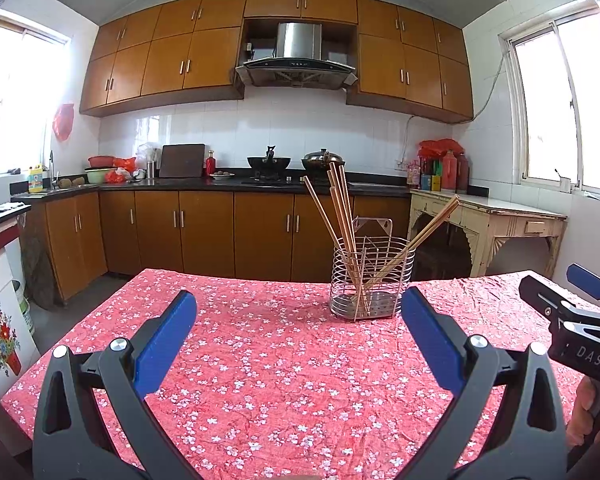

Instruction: Organize utensils

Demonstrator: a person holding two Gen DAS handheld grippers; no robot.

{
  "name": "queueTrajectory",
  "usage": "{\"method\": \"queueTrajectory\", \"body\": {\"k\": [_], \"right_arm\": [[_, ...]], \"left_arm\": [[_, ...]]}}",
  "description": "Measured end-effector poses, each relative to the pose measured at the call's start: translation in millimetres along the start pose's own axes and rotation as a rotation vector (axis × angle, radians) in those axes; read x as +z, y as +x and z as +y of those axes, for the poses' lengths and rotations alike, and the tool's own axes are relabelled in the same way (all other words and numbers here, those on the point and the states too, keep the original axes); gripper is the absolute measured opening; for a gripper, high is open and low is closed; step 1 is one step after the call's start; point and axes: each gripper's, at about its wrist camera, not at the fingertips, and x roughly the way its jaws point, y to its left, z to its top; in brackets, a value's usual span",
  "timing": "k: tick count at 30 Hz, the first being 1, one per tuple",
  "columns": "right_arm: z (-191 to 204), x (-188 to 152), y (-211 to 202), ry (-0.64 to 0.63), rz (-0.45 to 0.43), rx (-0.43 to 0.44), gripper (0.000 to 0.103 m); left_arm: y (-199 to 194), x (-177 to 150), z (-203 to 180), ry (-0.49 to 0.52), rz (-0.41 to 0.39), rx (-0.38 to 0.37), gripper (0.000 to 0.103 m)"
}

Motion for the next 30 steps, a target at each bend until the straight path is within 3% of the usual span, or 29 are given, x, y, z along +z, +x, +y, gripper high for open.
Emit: {"method": "queueTrajectory", "body": {"k": [30], "right_arm": [[-1.6, 1.0, -1.2, 0.005, -0.005, -0.001, 0.099]], "left_arm": [[-0.2, 0.1, -3.0, 0.000, 0.000, -0.001, 0.101]]}}
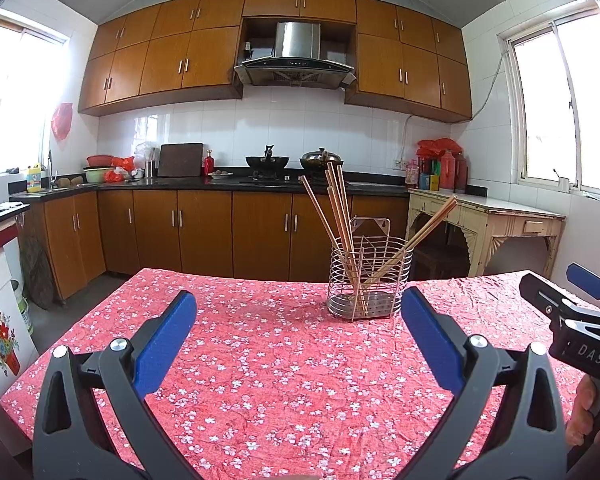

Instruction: Organize utensils

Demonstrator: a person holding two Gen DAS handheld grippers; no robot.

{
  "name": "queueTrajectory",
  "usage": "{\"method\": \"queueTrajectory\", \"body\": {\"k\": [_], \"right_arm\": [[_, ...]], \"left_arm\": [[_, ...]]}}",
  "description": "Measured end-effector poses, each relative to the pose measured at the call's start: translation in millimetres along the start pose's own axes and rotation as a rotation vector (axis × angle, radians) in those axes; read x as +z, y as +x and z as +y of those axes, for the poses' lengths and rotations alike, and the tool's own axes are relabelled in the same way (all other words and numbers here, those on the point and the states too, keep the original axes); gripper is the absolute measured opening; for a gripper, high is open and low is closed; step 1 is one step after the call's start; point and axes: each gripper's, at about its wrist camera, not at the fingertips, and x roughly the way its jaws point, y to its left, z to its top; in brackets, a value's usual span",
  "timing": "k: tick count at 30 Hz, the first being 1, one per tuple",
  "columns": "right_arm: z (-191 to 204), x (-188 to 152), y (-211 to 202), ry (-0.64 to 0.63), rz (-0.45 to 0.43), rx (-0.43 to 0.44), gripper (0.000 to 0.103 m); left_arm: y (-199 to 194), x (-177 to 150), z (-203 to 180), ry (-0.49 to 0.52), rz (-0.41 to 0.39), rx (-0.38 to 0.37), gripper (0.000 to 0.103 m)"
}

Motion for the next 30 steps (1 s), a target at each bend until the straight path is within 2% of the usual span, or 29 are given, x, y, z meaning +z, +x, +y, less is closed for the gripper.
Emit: {"method": "queueTrajectory", "body": {"k": [30], "right_arm": [[0.1, 0.7, -2.1, 0.004, -0.006, 0.000, 0.099]], "left_arm": [[-3.2, 2.0, -0.5, -0.009, -0.016, -0.001, 0.101]]}}
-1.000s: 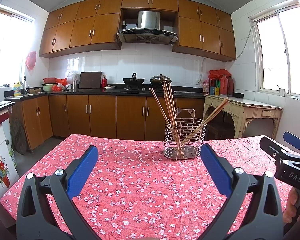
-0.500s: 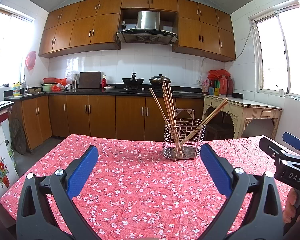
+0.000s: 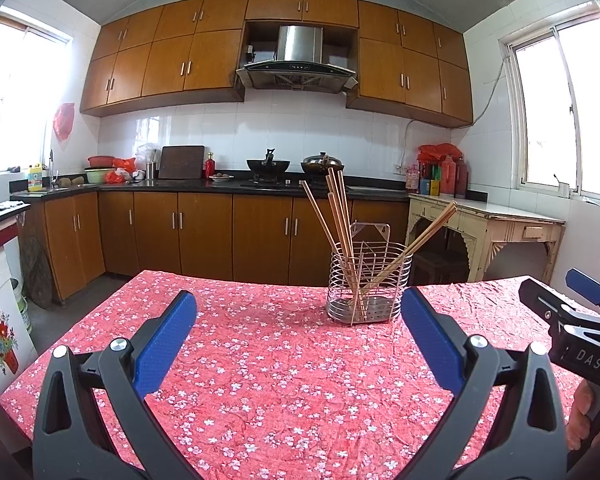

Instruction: Organize utensils

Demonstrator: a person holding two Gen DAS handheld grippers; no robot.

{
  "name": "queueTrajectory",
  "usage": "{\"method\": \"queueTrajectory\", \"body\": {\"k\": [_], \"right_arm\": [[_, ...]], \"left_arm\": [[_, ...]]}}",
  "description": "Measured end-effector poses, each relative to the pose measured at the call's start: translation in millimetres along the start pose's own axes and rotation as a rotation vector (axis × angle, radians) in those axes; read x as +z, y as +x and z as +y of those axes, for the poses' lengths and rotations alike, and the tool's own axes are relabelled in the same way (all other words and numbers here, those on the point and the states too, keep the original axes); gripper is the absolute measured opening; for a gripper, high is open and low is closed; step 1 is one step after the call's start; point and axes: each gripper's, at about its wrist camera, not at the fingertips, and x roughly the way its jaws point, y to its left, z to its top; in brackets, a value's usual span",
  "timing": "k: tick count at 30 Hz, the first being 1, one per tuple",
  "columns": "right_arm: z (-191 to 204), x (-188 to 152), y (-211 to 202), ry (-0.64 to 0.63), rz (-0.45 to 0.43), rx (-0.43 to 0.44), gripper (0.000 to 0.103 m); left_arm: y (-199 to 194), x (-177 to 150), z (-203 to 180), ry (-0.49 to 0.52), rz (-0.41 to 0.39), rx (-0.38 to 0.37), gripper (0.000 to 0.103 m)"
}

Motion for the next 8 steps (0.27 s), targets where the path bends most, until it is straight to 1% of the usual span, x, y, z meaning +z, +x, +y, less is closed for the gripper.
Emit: {"method": "queueTrajectory", "body": {"k": [8], "right_arm": [[-0.9, -0.3, 0.2, -0.001, 0.001, 0.000, 0.099]], "left_arm": [[0.2, 1.1, 2.8, -0.014, 0.004, -0.004, 0.101]]}}
